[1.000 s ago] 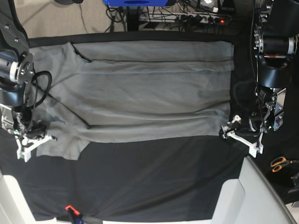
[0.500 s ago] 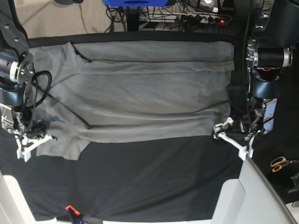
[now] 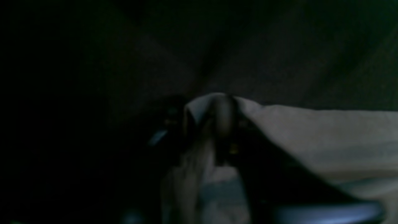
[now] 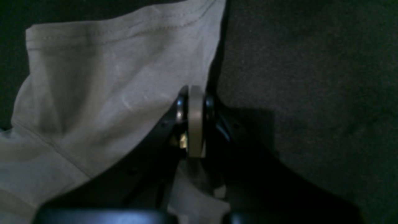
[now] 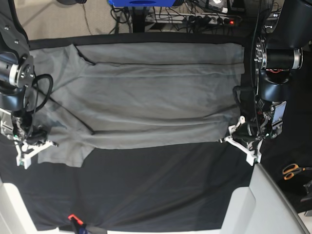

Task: Fold the T-shirt properly
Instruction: 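Hold the shirt's side edges with both grippers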

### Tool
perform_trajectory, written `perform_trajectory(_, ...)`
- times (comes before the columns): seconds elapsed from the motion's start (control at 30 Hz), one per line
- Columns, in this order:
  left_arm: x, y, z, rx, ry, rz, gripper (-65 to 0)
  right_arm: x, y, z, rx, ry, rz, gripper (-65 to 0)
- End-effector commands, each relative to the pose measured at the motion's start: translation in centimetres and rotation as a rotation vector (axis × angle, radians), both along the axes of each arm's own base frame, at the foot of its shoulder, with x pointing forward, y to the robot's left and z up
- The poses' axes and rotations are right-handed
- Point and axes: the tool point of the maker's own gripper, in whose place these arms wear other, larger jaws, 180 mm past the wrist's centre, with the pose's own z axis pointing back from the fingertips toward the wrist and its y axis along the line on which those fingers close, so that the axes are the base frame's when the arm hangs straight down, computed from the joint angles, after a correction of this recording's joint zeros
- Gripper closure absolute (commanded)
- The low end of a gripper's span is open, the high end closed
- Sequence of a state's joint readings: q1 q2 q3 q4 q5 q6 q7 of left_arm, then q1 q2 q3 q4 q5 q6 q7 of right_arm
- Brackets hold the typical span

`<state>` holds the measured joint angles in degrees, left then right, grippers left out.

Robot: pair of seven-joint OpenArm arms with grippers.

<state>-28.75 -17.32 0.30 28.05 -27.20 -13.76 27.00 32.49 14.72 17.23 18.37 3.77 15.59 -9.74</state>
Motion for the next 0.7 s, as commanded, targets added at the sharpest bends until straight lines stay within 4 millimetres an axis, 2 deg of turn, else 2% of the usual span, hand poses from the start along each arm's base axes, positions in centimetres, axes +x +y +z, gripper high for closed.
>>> perform_trajectory(0.0, -0.3, 0.1, -0.2, -0.001, 0.03, -0.007, -3.0, 2.1, -0.9, 2.3, -0.016, -0.07, -0.006, -0.2)
perform_trajectory(0.03, -0.6, 0.3, -0.7, -0.002, 0.035, 0.006, 0.0, 2.1, -0.9, 2.3, -0.016, -0.07, -0.006, -0.2)
perform_trajectory(0.3, -0.5, 1.1, -0.7, 0.007, 0.016, 0.029, 0.0, 2.2, -0.8, 2.3, -0.013, -0.072, -0.008, -0.2)
perform_trajectory(0.53, 3.2, 1.1, 2.7, 0.014, -0.063, 0.018, 0.0, 3.2, -1.2, 3.9, -0.039, -0.125, -0.004, -0.2)
perform_trajectory(0.67, 4.4, 0.8, 4.9, 0.028, -0.086, -0.028, 0.0, 3.3, -1.3, 4.0, -0.043, -0.13, -0.002, -0.2)
